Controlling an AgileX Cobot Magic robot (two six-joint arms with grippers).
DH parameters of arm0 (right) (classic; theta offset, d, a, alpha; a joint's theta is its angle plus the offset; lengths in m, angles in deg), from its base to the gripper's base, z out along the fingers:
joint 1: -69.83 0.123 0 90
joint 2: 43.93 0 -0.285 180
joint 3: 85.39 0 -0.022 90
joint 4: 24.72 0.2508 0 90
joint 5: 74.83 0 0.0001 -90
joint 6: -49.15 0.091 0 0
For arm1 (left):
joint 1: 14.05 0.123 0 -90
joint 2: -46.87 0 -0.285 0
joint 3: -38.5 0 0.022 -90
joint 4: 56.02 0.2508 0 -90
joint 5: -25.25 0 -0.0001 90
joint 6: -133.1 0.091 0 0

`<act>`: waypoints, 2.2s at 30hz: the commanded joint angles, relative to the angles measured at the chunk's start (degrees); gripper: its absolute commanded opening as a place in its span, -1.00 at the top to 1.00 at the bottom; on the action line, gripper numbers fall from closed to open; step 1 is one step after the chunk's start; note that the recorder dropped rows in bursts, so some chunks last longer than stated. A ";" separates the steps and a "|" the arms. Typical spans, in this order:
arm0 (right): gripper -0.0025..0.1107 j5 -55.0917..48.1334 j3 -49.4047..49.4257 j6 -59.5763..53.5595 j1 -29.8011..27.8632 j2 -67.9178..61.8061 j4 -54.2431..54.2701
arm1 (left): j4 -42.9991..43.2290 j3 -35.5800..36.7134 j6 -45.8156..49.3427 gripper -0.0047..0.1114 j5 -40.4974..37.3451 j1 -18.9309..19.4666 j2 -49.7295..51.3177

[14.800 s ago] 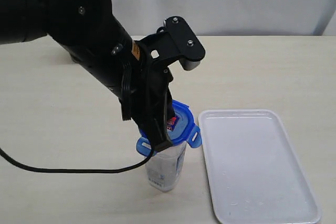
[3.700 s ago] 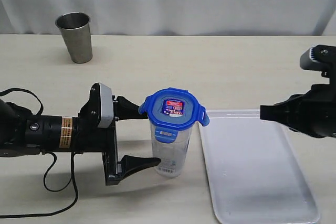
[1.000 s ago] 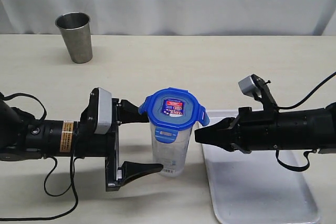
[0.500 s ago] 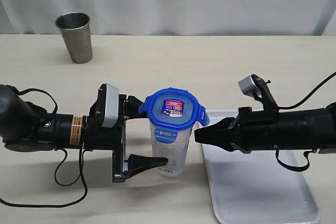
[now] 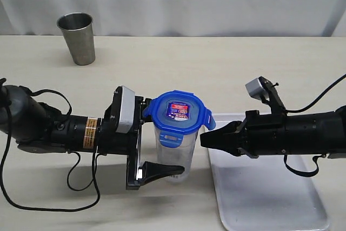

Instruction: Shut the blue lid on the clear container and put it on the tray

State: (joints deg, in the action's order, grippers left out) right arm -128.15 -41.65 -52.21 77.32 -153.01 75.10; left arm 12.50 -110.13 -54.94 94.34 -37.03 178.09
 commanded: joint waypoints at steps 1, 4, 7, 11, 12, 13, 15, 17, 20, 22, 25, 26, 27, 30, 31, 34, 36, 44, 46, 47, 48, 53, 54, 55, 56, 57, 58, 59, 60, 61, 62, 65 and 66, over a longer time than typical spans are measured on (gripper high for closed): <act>0.88 -0.75 -0.29 -0.18 0.00 -0.04 0.13 | -0.55 -0.19 -0.61 -0.89 0.87 -0.35 0.08; 0.88 -0.75 -0.29 -0.18 0.00 -0.04 0.13 | -0.55 -0.19 -0.61 -0.89 0.87 -0.35 0.08; 0.88 -0.75 -0.29 -0.18 0.00 -0.04 0.13 | -0.55 -0.19 0.51 -0.89 0.87 -0.35 0.08; 0.88 -0.75 -0.29 -0.18 0.00 -0.04 0.13 | -0.55 -0.19 0.76 -0.89 0.87 -0.35 0.08; 0.88 -0.75 -0.29 -0.42 0.00 -0.04 0.13 | -0.55 -0.19 0.76 -0.89 0.87 -0.35 0.08; 0.88 -0.75 -0.29 -0.61 0.00 -0.04 0.13 | -0.55 -0.19 0.76 -0.89 0.87 -0.35 0.08; 0.88 -0.75 -0.29 -0.84 0.00 -0.04 0.13 | -0.55 -0.19 0.76 -0.89 0.87 -0.35 0.08; 0.88 -0.75 -0.29 -0.98 0.00 -0.04 0.13 | -0.55 -0.19 0.76 -0.89 0.87 -0.35 0.08; 0.88 -0.75 -0.29 -1.08 0.00 -0.04 0.13 | -0.55 -0.19 0.76 -0.89 0.87 -0.35 0.08; 0.88 -0.75 -0.29 -1.22 0.00 -0.04 0.13 | -0.33 -0.19 0.74 -0.89 0.87 -0.35 0.08; 0.88 -0.75 -0.29 -1.43 0.00 -0.04 0.13 | -0.21 -0.19 0.74 -0.89 0.87 -0.35 0.08; 0.88 -0.75 -0.29 -1.43 0.00 -0.04 0.13 | -0.21 -0.19 0.74 -0.89 0.87 -0.35 0.08; 0.88 -0.75 -0.29 -1.43 0.00 -0.04 0.13 | -0.21 -0.19 0.74 -0.89 0.87 -0.35 0.08; 0.88 -0.75 -0.29 -1.43 0.00 -0.04 0.13 | -0.21 -0.19 0.74 -0.89 0.87 -0.35 0.08; 0.88 -0.75 -0.29 -1.43 0.00 -0.04 0.13 | -0.21 -0.19 0.74 -0.89 0.87 -0.35 0.08; 0.88 -0.75 -0.29 -1.43 0.00 -0.04 0.13 | -0.21 -0.19 0.74 -0.89 0.87 -0.35 0.08; 0.88 -0.75 -0.29 -1.43 0.00 -0.04 0.13 | -0.46 -0.19 0.74 -0.89 0.87 -0.35 0.08; 0.88 -0.75 -0.29 -1.78 0.00 -0.04 0.13 | -0.61 -0.19 0.74 -0.89 0.87 -0.35 0.08; 0.88 -0.75 -0.29 -1.91 0.00 -0.04 0.13 | -0.61 -0.19 0.74 -0.89 0.87 -0.35 0.08; 0.88 -0.75 -0.29 -1.91 0.00 -0.04 0.13 | -0.61 -0.19 0.74 -0.89 0.87 -0.35 0.08; 0.88 -0.75 -0.29 -2.83 0.00 -0.04 0.13 | -0.73 -0.19 0.88 -0.89 0.87 -0.35 0.08; 0.88 0.54 -0.29 -2.94 0.00 -0.04 0.13 | -1.94 -0.19 2.29 -0.61 0.87 -0.35 0.08; 0.88 0.81 -0.29 -2.94 0.00 -0.04 0.13 | -1.76 -0.19 3.27 -0.49 0.87 -0.35 0.08; 0.88 0.92 -0.29 -2.94 0.00 -0.04 0.13 | -1.76 -0.19 3.70 -0.36 0.87 -0.35 0.08; 0.88 0.92 -0.29 -2.94 0.00 -0.04 0.13 | -1.64 -0.19 3.69 -0.26 0.87 -0.35 0.08; 0.88 0.92 -0.29 -2.94 0.00 -0.04 0.13 | -1.64 -0.19 3.56 -0.11 0.87 -0.35 0.08; 0.88 0.92 -0.29 -2.94 0.00 -0.04 0.13 | -1.64 -0.19 3.55 0.00 0.87 -0.35 0.08; 0.88 0.92 -0.29 -2.94 0.00 -0.04 0.13 | -1.64 -0.19 3.55 0.18 0.87 -0.35 0.08; 0.88 1.04 -0.29 -2.94 0.00 -0.04 0.13 | -1.64 -0.19 3.55 0.27 0.87 -0.35 0.08; 0.88 1.03 -0.29 -2.94 0.00 0.20 0.13 | -1.64 -0.19 3.55 0.38 0.87 -0.35 0.08; 0.88 1.03 -0.42 -2.94 0.00 0.19 0.13 | -1.64 -0.19 3.55 0.45 0.87 -0.35 0.08; 0.88 1.03 -0.42 -2.94 -0.12 0.19 0.13 | -1.97 -0.19 -1.43 0.66 -0.54 -0.35 0.08; 0.88 1.03 -0.42 -2.94 -0.12 0.19 0.13 | -2.91 -0.19 -2.23 0.75 -1.06 -0.35 0.08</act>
State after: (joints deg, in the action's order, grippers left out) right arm -127.21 -41.65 -54.49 77.32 -153.01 75.10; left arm 11.21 -110.13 -53.47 94.39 -37.29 178.30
